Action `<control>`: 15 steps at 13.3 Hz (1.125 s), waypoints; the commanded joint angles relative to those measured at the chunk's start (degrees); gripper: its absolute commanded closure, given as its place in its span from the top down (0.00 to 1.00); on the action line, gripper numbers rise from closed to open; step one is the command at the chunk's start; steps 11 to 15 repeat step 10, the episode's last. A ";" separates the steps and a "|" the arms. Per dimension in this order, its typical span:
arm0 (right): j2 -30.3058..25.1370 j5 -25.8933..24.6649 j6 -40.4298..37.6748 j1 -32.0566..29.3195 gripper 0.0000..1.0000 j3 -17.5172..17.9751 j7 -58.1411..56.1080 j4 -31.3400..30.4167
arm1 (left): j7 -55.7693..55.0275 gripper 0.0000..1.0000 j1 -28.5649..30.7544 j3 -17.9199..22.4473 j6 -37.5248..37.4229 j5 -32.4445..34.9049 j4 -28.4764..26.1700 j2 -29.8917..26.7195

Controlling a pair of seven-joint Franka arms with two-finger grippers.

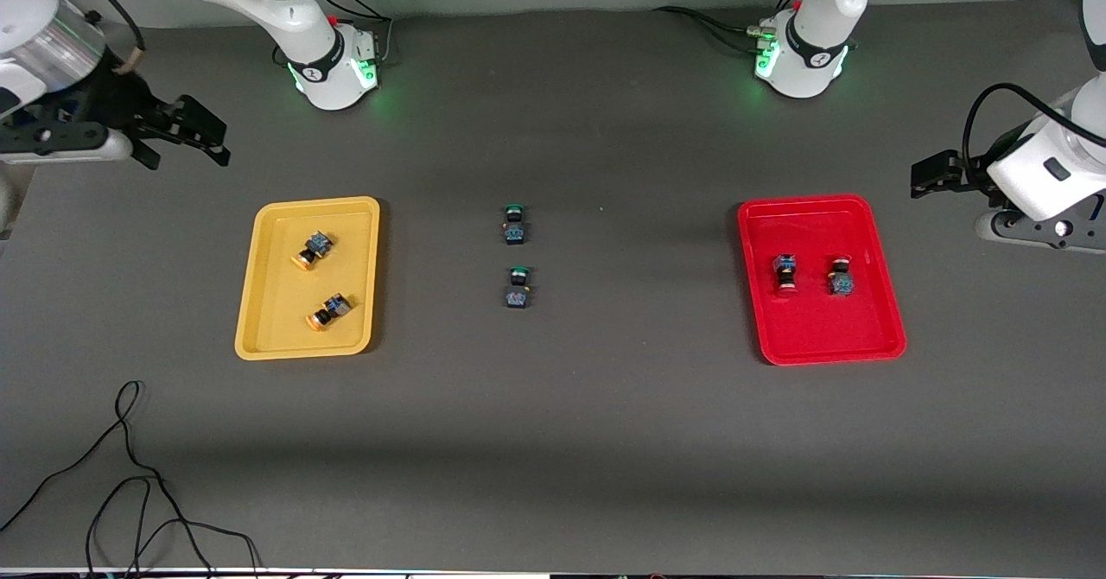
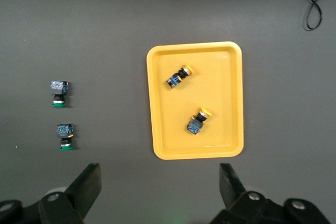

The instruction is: Place red and yellow buttons in trays

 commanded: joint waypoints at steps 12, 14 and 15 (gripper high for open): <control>1.15 -0.80 -1.41 -2.50 1.00 -1.58 -3.29 2.43 | -0.35 1.00 -0.59 0.88 -0.57 -0.67 0.29 -1.17; 1.15 -0.80 -1.41 -2.50 1.00 -1.58 -3.29 2.43 | -0.35 1.00 -0.59 0.88 -0.57 -0.67 0.29 -1.17; 1.15 -0.80 -1.41 -2.50 1.00 -1.58 -3.29 2.43 | -0.35 1.00 -0.59 0.88 -0.57 -0.67 0.29 -1.17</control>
